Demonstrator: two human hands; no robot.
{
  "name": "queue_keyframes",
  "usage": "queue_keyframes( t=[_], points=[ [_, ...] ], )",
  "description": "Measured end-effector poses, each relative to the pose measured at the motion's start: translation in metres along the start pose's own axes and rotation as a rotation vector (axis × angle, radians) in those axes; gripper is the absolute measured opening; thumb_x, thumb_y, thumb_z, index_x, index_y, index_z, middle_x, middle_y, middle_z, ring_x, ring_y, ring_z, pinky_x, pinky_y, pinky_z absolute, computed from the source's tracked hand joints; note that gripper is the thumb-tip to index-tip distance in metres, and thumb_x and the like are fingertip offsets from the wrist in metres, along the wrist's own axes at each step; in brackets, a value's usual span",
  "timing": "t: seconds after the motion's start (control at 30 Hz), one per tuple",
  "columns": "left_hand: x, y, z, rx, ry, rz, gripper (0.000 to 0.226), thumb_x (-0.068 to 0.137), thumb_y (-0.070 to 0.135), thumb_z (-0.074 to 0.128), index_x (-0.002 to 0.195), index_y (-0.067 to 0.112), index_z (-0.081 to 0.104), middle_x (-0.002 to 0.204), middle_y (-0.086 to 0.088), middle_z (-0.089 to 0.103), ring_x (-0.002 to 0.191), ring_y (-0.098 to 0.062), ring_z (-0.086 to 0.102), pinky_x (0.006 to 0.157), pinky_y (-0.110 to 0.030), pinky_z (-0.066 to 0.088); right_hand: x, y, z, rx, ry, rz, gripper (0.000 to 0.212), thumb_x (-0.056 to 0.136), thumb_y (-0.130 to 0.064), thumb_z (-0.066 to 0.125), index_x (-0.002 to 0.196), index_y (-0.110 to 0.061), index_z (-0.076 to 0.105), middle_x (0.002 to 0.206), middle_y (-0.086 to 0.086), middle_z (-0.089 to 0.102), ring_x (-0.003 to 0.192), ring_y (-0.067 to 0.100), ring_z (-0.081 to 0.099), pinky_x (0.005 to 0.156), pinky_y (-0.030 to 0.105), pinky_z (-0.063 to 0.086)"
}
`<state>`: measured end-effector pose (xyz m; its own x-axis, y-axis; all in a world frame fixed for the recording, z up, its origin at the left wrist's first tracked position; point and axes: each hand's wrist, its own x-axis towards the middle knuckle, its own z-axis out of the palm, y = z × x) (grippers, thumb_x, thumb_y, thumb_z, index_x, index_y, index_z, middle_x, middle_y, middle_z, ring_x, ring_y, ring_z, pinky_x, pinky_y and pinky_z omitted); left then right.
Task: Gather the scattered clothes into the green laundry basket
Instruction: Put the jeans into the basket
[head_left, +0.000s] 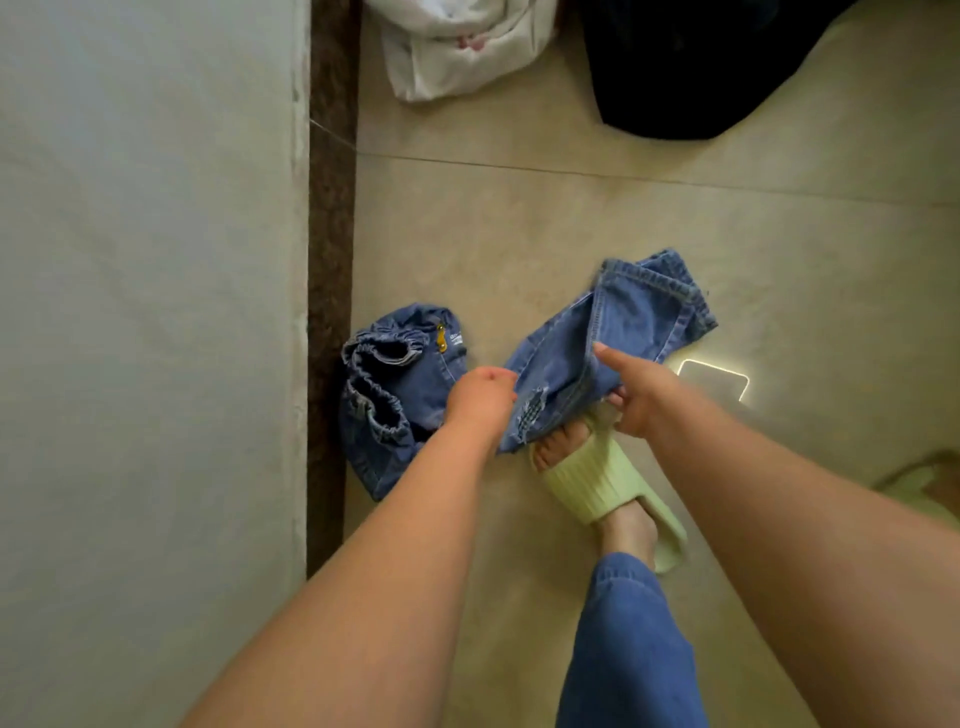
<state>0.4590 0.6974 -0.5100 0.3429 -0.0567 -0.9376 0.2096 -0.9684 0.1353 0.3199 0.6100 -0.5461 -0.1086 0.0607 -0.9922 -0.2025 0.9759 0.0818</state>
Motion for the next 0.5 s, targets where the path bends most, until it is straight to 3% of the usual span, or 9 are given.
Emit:
queue_keyframes(
  t=[0.03,0.1,0.17,0.23,0.3,0.37,0.43,0.5],
  points=[
    [0.000,-0.003,-0.002,0.018,0.003,0.006,0.026,0.093,0.020,0.046,0.070,0.019,0.056,0.088,-0.010,0.062,0.082,-0.024,0.054,0.077,-0.033,0.046,-0.001,-0.001,0.006,0.043,-0.023,0.024,0.020,0.088,-0.033,0.067,0.097,-0.018,0.057,0.082,-0.003,0.060,0.059,0.009,0.051,0.080,0.025,0.050],
    [-0.006,-0.002,-0.003,0.043,0.019,0.025,0.012,0.093,0.020,0.049,0.092,0.020,0.062,0.104,-0.010,0.067,0.096,-0.030,0.062,0.084,-0.035,0.051,-0.010,-0.011,0.012,0.128,-0.107,0.029,0.019,0.092,-0.024,0.059,0.076,-0.016,0.051,0.061,-0.002,0.053,0.052,0.011,0.048,0.062,0.028,0.046],
    [-0.013,0.001,-0.008,0.122,0.077,0.058,0.036,0.092,0.017,0.054,0.129,0.016,0.050,0.121,-0.004,0.060,0.110,-0.030,0.060,0.082,-0.029,0.046,-0.024,-0.030,0.019,0.118,-0.151,-0.050,0.004,0.089,-0.021,0.057,0.088,-0.017,0.055,0.070,0.000,0.053,0.064,0.014,0.049,0.063,0.028,0.042],
    [-0.020,0.010,-0.014,0.211,0.192,0.101,0.062,0.093,0.014,0.054,0.148,0.017,0.026,0.142,-0.009,0.046,0.121,-0.031,0.053,0.090,-0.033,0.043,-0.046,-0.053,0.020,0.047,-0.190,-0.181,0.018,0.088,-0.021,0.054,0.106,-0.019,0.054,0.081,0.000,0.057,0.073,0.016,0.051,0.077,0.032,0.041],
    [-0.035,0.029,-0.020,0.236,0.278,0.110,0.075,0.094,0.012,0.054,0.154,0.023,0.011,0.154,-0.011,0.028,0.129,-0.033,0.045,0.097,-0.040,0.042,-0.075,-0.078,0.012,0.073,-0.282,-0.266,0.027,0.088,-0.018,0.048,0.115,-0.018,0.054,0.096,0.003,0.063,0.084,0.021,0.057,0.090,0.040,0.043],
    [-0.050,0.057,-0.023,0.290,0.339,0.155,0.087,0.091,0.016,0.061,0.155,0.026,0.003,0.156,-0.012,0.018,0.135,-0.036,0.037,0.103,-0.044,0.039,-0.107,-0.104,-0.005,0.135,-0.407,-0.327,0.032,0.089,-0.014,0.042,0.119,-0.015,0.055,0.108,0.007,0.066,0.094,0.026,0.062,0.094,0.046,0.047],
    [-0.056,0.083,-0.027,0.381,0.367,0.228,0.099,0.085,0.031,0.070,0.154,0.029,-0.001,0.159,-0.013,0.008,0.141,-0.039,0.021,0.111,-0.047,0.029,-0.135,-0.126,-0.020,0.151,-0.503,-0.329,0.032,0.090,-0.013,0.039,0.118,-0.015,0.056,0.104,0.007,0.069,0.091,0.025,0.066,0.087,0.046,0.053],
    [-0.066,0.117,-0.027,0.499,0.356,0.377,0.098,0.078,0.044,0.073,0.153,0.028,0.012,0.160,-0.014,0.008,0.145,-0.037,0.013,0.115,-0.049,0.021,-0.166,-0.149,-0.037,0.098,-0.606,-0.353,0.035,0.090,-0.015,0.038,0.119,-0.014,0.055,0.097,0.006,0.070,0.083,0.022,0.068,0.077,0.041,0.058]
  ],
)
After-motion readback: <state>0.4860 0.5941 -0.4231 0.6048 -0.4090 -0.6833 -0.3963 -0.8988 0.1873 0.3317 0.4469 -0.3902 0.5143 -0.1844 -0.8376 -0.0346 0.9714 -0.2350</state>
